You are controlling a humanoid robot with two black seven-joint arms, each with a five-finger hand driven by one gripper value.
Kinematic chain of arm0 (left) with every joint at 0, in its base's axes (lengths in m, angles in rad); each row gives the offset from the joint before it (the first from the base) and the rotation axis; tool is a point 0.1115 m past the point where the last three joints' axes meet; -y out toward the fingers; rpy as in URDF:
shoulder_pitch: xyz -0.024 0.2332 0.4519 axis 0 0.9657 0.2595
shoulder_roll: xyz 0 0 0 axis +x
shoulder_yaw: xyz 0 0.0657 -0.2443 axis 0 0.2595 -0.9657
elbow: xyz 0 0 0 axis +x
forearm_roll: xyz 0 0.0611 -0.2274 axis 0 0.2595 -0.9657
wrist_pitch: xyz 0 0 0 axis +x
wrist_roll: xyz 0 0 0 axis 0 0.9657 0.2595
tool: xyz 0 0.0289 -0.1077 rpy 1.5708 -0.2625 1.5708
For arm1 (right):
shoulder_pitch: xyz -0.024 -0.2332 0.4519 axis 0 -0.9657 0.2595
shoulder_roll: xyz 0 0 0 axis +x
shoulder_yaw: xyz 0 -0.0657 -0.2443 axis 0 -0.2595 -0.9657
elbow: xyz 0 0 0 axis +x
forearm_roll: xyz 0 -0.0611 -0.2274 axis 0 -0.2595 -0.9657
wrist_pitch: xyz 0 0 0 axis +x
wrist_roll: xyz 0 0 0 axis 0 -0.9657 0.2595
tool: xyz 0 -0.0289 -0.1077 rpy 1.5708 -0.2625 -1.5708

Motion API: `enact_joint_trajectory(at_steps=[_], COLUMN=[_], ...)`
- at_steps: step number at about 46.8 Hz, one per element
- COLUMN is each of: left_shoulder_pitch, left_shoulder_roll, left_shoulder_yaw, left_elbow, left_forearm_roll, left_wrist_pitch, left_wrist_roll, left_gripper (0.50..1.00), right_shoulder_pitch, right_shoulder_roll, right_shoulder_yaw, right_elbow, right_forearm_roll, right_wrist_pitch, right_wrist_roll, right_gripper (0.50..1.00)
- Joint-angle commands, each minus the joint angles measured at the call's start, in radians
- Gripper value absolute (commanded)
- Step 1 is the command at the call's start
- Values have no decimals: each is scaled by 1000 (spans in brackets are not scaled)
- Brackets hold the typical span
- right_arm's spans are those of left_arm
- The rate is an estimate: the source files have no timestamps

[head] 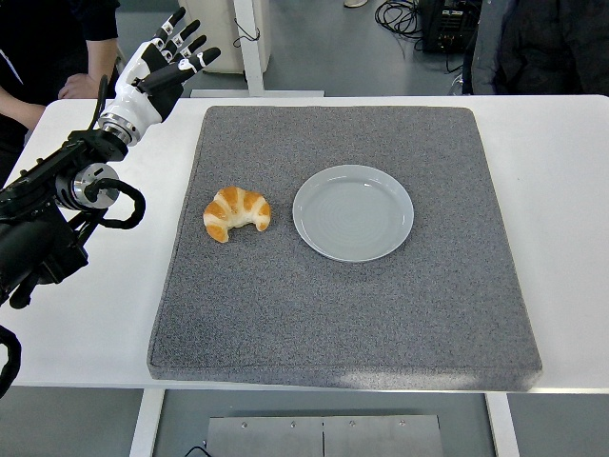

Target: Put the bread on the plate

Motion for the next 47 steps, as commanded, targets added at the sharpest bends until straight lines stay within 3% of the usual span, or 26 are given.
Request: enact_joint_trajectory(at_steps=[1,47], left_shoulder_pitch=[2,7], left_shoulder_roll=[-2,-25], left_shoulder_yaw=[-1,-47], left_elbow=[0,0], left_forearm_roll=[0,-18], left_wrist_pitch=[0,-23], left_wrist_roll=[0,0], left_gripper=[990,990], right_shoulder_pitch=[0,0], right_shoulder_roll=[0,0], right_shoulder_yaw=[0,0], right_elbow=[-1,-1], right_forearm_roll=[0,-1], right_wrist_pitch=[0,0], right_wrist_roll=[0,0], right_gripper=[1000,1000])
